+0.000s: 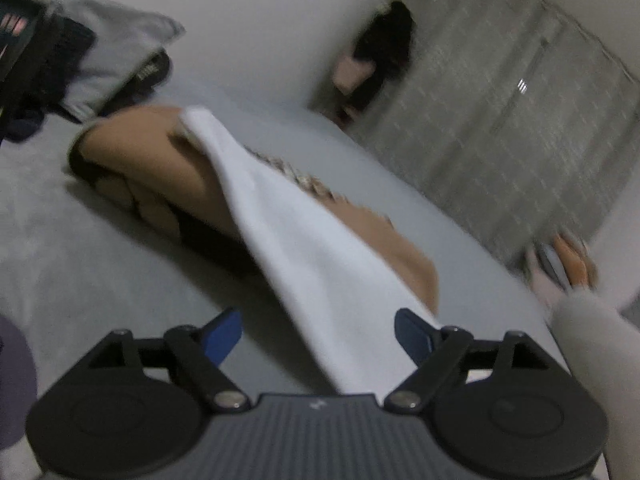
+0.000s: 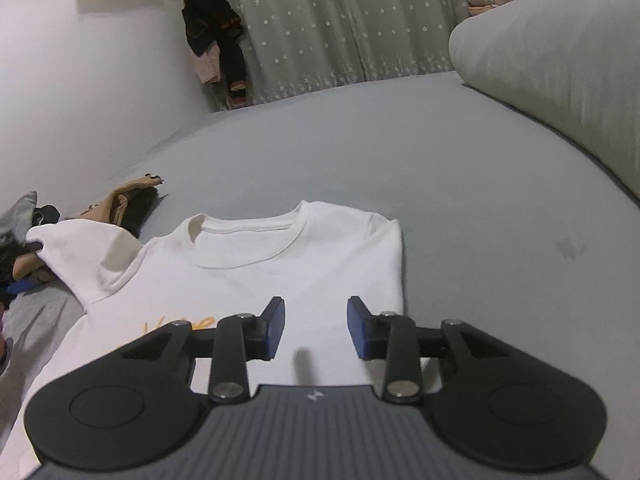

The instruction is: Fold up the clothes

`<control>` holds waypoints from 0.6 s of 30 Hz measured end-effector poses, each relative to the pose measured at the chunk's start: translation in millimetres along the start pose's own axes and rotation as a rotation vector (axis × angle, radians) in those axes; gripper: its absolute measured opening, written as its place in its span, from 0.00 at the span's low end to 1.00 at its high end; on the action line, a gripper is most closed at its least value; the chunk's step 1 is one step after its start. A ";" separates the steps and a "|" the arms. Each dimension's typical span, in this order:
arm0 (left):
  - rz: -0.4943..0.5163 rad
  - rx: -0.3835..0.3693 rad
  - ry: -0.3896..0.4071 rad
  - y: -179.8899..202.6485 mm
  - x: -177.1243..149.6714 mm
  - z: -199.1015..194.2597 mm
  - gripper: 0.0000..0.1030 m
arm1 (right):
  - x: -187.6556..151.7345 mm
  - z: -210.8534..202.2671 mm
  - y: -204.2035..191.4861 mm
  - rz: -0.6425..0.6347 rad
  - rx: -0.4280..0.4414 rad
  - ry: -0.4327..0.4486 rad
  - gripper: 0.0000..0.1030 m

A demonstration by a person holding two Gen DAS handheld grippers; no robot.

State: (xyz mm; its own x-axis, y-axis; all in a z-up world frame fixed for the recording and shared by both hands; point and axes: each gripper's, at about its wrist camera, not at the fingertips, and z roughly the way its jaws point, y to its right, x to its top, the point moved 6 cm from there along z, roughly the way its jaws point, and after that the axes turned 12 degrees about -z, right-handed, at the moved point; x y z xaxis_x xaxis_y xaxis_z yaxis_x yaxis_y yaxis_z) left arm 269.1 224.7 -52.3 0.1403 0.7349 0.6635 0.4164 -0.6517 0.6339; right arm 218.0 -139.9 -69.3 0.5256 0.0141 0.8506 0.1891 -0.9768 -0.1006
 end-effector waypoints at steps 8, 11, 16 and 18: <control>-0.009 0.099 0.196 18.3 24.6 21.9 0.82 | -4.5 -19.5 -7.3 0.005 0.024 0.005 0.38; -0.047 0.154 0.226 14.7 34.6 31.8 0.79 | -5.4 -26.0 -12.7 -0.005 0.035 0.006 0.39; -0.038 0.230 0.259 10.3 48.4 41.4 0.75 | -7.2 -34.1 -18.8 -0.015 0.049 0.006 0.40; -0.059 0.251 0.246 5.4 51.5 45.0 0.64 | -8.5 -35.3 -19.9 -0.014 0.049 0.003 0.40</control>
State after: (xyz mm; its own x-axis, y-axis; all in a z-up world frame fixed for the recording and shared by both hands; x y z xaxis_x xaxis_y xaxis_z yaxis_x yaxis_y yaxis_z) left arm 319.0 267.5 -32.7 -0.0984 0.6829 0.7239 0.6296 -0.5206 0.5767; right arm 180.5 -128.1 -56.3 0.5201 0.0269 0.8537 0.2368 -0.9649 -0.1139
